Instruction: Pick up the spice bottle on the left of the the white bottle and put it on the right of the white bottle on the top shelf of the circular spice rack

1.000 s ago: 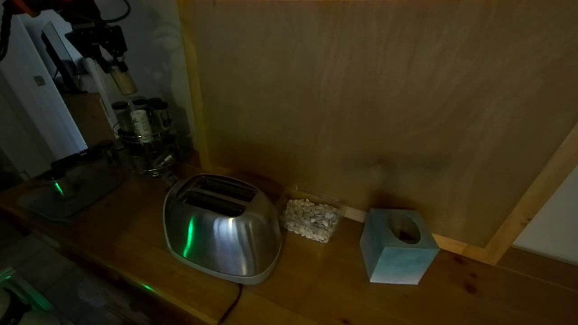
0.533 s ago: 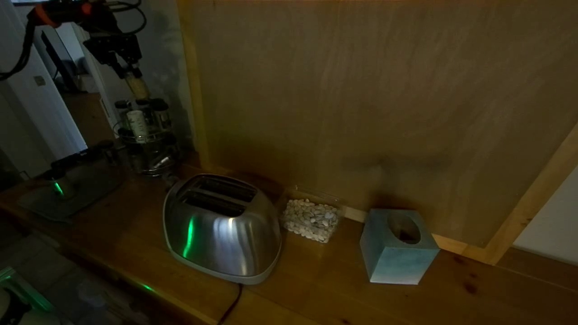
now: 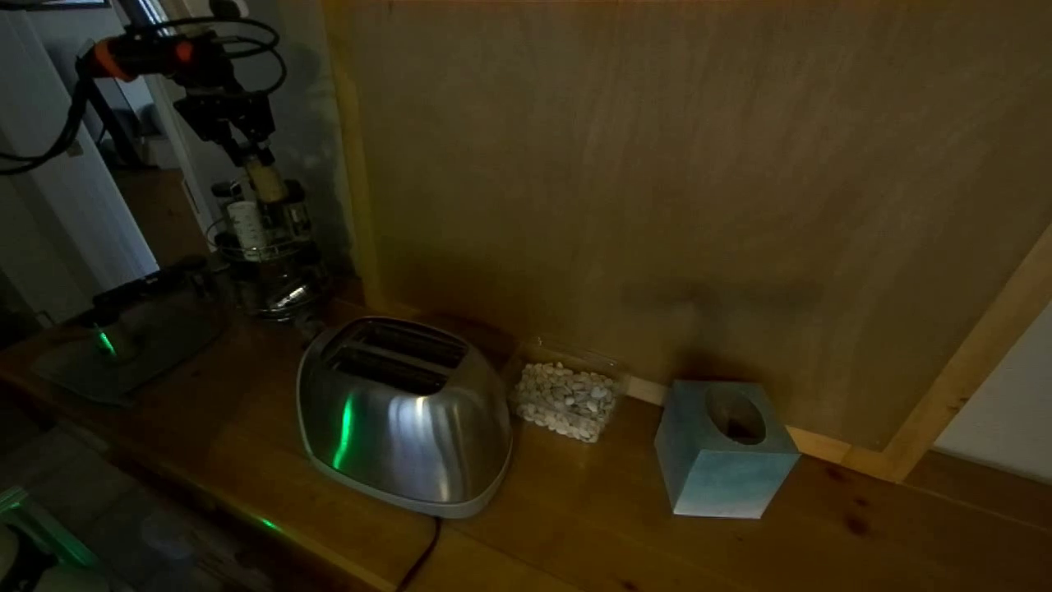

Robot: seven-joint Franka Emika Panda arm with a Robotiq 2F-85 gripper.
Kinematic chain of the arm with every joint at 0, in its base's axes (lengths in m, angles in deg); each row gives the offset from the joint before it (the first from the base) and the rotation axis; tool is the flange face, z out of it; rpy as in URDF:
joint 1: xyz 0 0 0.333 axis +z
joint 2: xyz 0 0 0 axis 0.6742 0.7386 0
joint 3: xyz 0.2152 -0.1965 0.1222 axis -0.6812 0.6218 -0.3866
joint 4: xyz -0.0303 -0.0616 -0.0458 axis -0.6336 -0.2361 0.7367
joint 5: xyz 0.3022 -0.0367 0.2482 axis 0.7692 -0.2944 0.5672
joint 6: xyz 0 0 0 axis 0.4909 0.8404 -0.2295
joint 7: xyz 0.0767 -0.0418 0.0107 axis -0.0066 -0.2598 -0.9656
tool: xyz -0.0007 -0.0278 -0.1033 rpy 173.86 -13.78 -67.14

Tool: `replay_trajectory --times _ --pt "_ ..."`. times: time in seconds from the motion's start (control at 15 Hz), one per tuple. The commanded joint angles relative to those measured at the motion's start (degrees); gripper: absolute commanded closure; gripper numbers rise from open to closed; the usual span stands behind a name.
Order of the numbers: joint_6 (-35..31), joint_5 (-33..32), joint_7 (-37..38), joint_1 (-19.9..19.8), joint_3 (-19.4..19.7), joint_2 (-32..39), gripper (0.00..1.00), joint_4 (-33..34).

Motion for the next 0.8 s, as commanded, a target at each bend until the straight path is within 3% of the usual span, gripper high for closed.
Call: replay_trajectory --times 0.0,0.73 --pt "-2.5 -0.9 0.4 -0.4 0.3 -1.3 0.76 -2.7" --pt "0.0 1.9 -0.2 0.2 0.7 -1.5 0.76 -6.6"
